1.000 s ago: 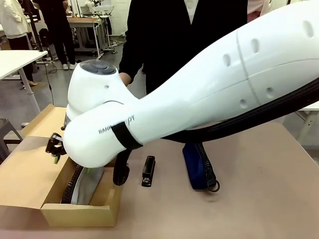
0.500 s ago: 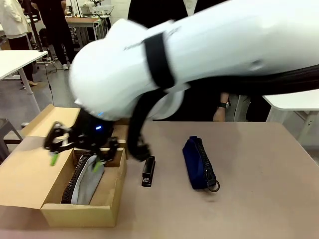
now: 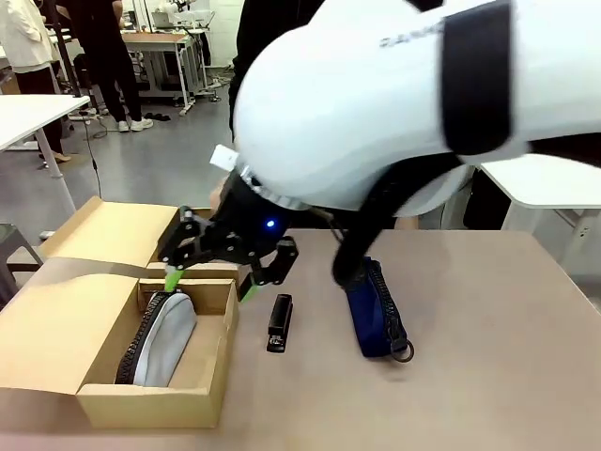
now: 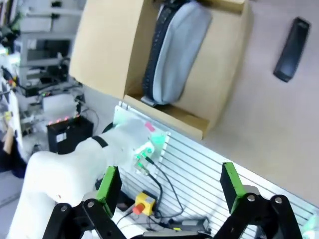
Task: Place items inside the box.
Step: Pick up a Pencil pouch or Stapler and place it inside the Mailer Box closest to the robot.
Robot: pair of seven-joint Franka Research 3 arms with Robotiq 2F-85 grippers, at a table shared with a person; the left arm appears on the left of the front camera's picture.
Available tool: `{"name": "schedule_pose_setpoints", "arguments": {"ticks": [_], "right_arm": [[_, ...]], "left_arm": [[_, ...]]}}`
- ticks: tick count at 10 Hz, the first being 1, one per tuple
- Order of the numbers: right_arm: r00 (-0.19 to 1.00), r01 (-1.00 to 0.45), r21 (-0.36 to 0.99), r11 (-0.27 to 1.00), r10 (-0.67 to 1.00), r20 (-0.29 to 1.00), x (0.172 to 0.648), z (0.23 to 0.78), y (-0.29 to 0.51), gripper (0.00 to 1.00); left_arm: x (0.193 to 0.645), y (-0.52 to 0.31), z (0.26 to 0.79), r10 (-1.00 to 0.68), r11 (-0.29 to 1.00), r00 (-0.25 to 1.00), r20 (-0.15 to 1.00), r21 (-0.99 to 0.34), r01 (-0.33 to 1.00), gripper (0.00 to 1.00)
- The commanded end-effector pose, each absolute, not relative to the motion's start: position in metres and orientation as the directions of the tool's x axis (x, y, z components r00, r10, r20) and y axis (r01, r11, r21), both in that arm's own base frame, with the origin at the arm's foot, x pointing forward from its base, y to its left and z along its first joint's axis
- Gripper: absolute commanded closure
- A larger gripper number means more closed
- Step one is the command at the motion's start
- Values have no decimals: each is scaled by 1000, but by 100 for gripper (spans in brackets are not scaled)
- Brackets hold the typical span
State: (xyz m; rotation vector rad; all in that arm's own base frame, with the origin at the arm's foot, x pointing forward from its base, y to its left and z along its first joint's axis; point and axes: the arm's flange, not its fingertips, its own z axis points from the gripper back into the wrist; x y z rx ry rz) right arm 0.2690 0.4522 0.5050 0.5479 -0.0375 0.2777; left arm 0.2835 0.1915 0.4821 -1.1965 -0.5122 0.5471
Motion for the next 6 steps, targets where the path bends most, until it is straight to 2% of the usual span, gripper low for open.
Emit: {"name": "schedule_pose_setpoints", "arguments": {"ticks": [1,2,3,4,5,6], "right_arm": [[963,-268,504,821,231,137,266,514,439,0],[960,-277,533,799,256,115,276,518,433,0],[981,-194,602,775,147,127,302,529,400,0],[985,-174,661,730,122,124,321,538,361,0],[987,-132,763,632,153,44,344,540,306,0],[994,-72,775,628,105,7,355,539,257,0]], "left_arm": [[281,190,482,636,270,766,96,-957,-105,0],[281,190,482,636,270,766,96,-957,-105,0],[281,190,482,636,270,766,96,-957,-105,0],[281,190,482,636,270,766,96,-957,-105,0],[281,190,482,636,270,766,96,-957,-105,0],[281,190,482,636,270,766,96,-957,-105,0]]}}
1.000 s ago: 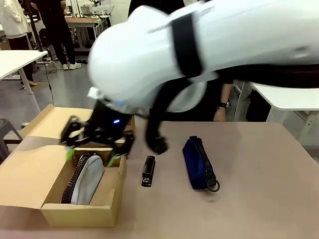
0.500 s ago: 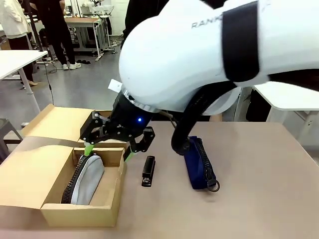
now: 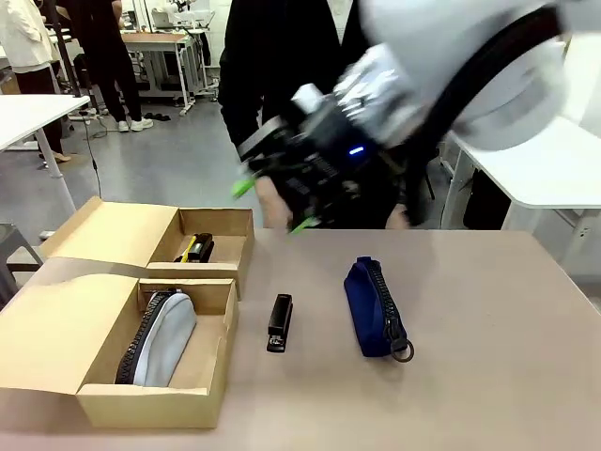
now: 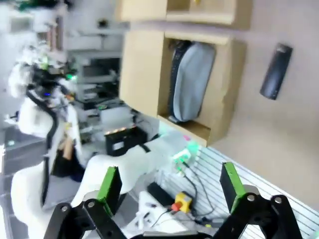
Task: Place items inside the box.
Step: Pick up a Pencil pouch or Stapler and place it inside the Mailer Box closest to the robot.
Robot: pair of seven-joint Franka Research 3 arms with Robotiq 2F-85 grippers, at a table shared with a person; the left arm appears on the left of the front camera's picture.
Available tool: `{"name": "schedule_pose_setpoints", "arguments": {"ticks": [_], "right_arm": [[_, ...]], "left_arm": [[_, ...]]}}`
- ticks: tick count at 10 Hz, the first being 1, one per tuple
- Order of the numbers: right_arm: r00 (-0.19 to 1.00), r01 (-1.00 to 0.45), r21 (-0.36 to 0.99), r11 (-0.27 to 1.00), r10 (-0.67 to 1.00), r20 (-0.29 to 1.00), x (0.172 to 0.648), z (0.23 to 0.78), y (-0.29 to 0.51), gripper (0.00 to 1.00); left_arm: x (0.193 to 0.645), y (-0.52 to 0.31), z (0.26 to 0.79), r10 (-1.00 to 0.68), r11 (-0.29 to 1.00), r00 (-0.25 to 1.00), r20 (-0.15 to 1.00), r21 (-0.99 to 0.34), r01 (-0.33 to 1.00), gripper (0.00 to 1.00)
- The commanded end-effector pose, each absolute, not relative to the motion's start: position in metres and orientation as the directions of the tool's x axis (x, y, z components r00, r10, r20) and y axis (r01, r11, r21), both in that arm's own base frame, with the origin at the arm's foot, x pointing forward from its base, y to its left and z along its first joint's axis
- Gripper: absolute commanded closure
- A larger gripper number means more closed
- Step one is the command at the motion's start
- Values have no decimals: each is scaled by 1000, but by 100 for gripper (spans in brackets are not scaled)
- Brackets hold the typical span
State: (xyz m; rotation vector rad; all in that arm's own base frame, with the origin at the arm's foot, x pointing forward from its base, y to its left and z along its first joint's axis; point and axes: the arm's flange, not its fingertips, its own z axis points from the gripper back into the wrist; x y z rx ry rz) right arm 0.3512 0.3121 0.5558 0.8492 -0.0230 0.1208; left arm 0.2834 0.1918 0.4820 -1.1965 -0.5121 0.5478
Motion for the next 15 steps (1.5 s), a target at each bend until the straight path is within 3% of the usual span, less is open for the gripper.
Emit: {"name": "schedule_pose_setpoints", "arguments": {"ticks": [1,3,7,9,11,12,13,15], "right_arm": [[999,-38,831,554,43,17,361,539,208,0],[991,-45,942,333,-101,83,361,534,111,0],[866,74,987,145,-501,9,328,488,-30,0],[850,38,998,57,-527,-3,284,452,-67,0],[827,114,993,34,-557,-76,260,420,-71,0],[773,217,975,44,-618,-144,265,414,-61,0],[818,133,990,43,-570,-85,332,475,-119,0],[818,133,990,43,-570,-85,332,475,-119,0]], "left_arm": [[281,190,482,636,270,766,96,-957,-105,0],[281,190,482,636,270,766,96,-957,-105,0],[281,190,482,636,270,766,96,-957,-105,0],[281,190,482,636,270,766,96,-957,-105,0],[281,190,482,636,270,766,96,-957,-105,0],[281,190,482,636,270,766,96,-957,-105,0],[281,190,482,636,270,766,96,-957,-105,0],[281,190,482,636,270,766,96,-957,-105,0]]}}
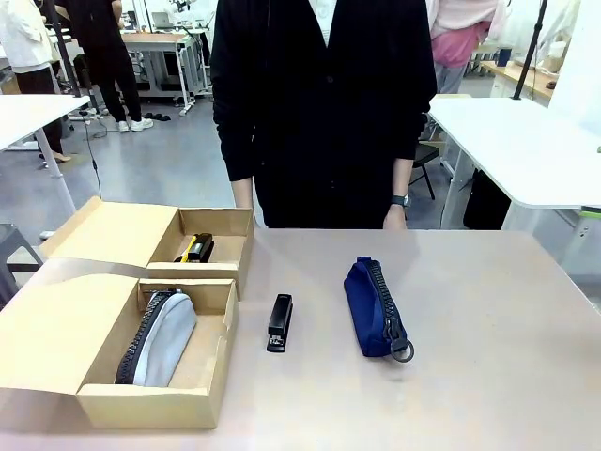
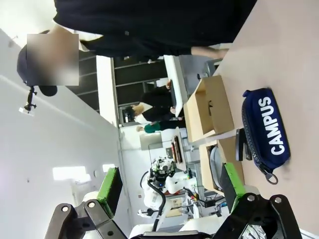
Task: Place items inside the box.
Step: Pick up a Pencil pouch or Stapler and place it inside the Mailer Box closest to the robot.
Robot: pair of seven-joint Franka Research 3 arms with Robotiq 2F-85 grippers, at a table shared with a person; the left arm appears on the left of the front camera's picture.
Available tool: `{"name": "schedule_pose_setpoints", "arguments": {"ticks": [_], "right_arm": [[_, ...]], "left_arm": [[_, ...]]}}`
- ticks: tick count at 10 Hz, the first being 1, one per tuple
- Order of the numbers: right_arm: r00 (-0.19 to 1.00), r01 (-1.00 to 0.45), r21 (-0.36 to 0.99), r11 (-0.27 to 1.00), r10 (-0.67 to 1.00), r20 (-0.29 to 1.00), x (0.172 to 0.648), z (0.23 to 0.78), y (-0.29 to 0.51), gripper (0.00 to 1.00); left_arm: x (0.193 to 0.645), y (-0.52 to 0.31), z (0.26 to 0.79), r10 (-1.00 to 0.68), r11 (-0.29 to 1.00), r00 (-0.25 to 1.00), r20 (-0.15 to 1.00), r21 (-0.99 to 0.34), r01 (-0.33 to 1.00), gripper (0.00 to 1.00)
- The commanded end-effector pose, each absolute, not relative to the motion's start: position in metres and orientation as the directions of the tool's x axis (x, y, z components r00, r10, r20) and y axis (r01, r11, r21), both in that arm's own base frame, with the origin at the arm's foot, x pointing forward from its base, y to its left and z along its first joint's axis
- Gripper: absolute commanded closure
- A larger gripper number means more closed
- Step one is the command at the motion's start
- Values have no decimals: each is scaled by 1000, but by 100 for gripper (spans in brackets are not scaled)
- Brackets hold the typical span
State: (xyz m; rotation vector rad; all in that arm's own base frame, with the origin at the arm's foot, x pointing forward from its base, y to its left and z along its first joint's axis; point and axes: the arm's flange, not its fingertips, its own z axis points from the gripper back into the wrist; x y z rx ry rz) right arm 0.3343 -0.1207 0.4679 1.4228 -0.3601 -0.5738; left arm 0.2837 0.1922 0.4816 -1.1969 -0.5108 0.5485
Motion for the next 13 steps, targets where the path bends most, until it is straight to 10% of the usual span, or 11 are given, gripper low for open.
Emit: {"name": "schedule_pose_setpoints", "arguments": {"ticks": [1,11,13], "right_arm": [[818,133,990,43,-570,-85,332,475,-119,0],[817,144,988,55,-570,-88,332,473,-119,0],[887,219,887,406,-461,-9,373,473,-44,0]], "left_arm": [[281,190,482,636,270,766,96,-957,-105,0],[281,190,482,636,270,766,96,-957,-105,0],[281,190,482,636,270,766,96,-957,-105,0]]}}
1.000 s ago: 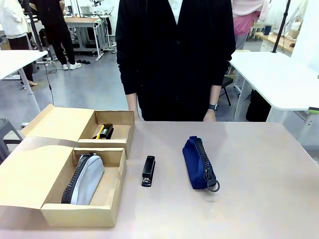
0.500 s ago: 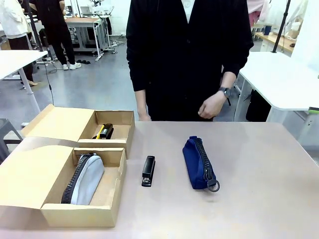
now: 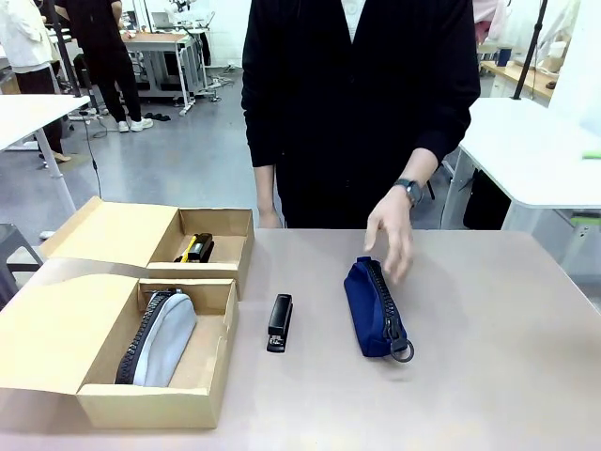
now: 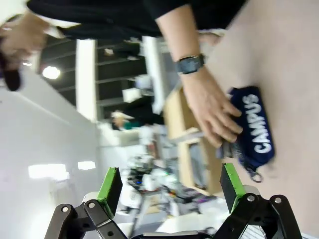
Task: Place items inside the box.
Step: Pick up a Pencil pouch or Stapler and place it inside the Mailer Box closest to the robot.
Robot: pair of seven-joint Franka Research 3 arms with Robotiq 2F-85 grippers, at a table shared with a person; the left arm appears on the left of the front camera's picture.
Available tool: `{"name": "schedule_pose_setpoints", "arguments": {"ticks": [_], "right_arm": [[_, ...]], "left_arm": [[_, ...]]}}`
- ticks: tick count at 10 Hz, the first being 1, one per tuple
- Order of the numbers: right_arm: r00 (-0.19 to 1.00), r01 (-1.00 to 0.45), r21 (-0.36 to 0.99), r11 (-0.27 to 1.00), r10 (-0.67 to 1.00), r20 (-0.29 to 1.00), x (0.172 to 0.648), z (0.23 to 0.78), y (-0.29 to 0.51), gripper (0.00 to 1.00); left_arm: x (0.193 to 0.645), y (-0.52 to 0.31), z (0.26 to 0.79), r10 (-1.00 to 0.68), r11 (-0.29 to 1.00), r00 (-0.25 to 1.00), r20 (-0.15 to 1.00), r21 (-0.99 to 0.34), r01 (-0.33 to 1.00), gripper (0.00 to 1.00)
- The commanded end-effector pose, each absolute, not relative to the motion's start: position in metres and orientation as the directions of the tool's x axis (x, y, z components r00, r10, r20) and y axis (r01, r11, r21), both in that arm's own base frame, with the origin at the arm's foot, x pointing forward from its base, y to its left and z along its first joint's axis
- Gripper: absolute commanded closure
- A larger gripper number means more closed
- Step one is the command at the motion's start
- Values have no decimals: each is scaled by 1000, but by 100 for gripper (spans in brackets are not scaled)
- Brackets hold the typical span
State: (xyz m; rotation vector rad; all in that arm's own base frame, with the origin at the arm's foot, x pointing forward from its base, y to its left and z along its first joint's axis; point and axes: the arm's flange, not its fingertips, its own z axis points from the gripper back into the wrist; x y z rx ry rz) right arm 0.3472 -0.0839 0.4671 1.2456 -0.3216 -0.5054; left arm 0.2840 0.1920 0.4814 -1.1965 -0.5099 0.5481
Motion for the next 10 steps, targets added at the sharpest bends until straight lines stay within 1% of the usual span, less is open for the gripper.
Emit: {"name": "schedule_pose_setpoints", "arguments": {"ticks": [1,2,3,4,5,6,7,10], "right_arm": [[908,237,814,530,-419,8,396,473,-16,0],[910,132,933,334,-414,19,392,481,-59,0],[875,192,954,231,-481,-59,381,475,-111,0],[883,191,942,275,-467,-43,355,471,-131,0],[873,145,962,230,-488,-15,335,467,-145,0],[889,149,958,246,-457,-21,330,461,-146,0],[903,166,952,256,-428,-42,334,456,-141,0],[914,176,945,275,-402,-53,348,458,-130,0]], "left_arm": [[281,190,482,636,270,766,96,-957,-105,0],[281,190,482,636,270,766,96,-957,-105,0],[281,190,482,636,270,766,96,-957,-105,0],[281,190,482,636,270,766,96,-957,-105,0],[281,190,482,636,270,766,96,-957,-105,0],[281,190,482,636,270,766,96,-957,-105,0],[281,190,482,636,270,766,96,-957,-105,0],[281,190,482,636,270,766,96,-957,-105,0]]}}
